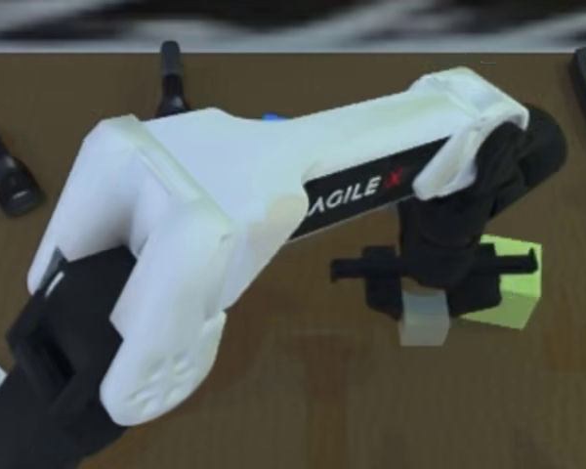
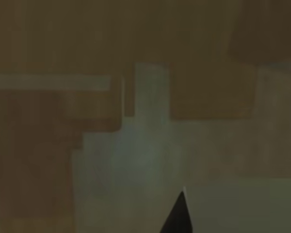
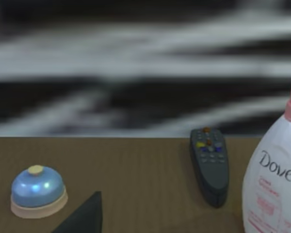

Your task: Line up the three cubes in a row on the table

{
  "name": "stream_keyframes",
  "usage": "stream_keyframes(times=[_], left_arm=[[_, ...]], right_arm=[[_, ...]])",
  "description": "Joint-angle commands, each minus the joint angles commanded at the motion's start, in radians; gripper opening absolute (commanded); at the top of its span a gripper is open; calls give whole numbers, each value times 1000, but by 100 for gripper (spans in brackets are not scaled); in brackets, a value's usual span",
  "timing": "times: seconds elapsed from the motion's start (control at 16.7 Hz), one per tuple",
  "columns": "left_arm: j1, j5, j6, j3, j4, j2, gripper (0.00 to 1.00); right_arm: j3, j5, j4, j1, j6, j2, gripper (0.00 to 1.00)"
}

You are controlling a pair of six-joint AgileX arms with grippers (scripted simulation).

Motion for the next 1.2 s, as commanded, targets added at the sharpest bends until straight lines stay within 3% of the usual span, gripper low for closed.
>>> stream_keyframes(times=[0.24, 0.48, 1.2], left_arm=[[-5, 0, -2, -117, 132, 16, 0], [-6, 0, -2, -127, 142, 19, 0], [-6, 0, -2, -127, 142, 19, 90]], right_arm=[[0, 0, 0, 0, 0, 0, 100], [0, 0, 0, 0, 0, 0, 100], [0, 0, 0, 0, 0, 0, 100]])
